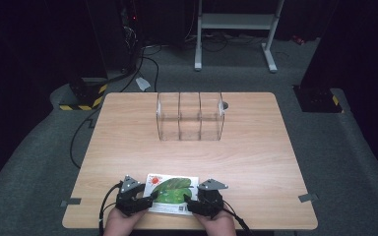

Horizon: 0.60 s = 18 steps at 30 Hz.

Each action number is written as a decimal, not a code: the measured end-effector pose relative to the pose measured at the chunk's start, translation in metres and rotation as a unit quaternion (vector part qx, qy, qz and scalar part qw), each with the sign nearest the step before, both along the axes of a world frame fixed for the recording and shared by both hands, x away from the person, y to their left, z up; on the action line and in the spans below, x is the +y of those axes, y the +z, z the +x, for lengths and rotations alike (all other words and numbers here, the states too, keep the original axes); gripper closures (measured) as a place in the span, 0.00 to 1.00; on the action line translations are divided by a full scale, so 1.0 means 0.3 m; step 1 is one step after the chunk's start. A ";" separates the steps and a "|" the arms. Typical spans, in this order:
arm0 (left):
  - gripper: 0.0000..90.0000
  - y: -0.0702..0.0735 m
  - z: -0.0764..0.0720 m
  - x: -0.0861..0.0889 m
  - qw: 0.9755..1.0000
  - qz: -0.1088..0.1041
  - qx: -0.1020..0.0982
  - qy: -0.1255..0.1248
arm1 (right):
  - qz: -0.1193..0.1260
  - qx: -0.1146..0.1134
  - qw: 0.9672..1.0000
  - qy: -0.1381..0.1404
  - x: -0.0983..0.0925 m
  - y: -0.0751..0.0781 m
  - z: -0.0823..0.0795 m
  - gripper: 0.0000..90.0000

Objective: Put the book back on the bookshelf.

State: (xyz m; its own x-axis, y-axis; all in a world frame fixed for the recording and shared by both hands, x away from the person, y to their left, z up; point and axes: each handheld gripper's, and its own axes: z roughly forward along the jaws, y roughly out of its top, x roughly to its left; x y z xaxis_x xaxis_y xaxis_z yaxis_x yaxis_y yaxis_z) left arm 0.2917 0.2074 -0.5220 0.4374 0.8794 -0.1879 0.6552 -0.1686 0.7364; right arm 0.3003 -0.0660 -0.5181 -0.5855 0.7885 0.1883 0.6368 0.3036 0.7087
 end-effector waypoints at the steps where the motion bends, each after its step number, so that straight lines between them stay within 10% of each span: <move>1: 0.42 0.000 0.007 -0.005 1.000 0.001 -0.001 -0.001 | 0.000 0.000 1.000 -0.002 -0.003 0.000 0.002 0.40; 18: 0.43 0.001 0.111 -0.107 1.000 0.010 -0.014 -0.013 | -0.004 -0.020 0.999 -0.042 -0.082 -0.002 0.075 0.42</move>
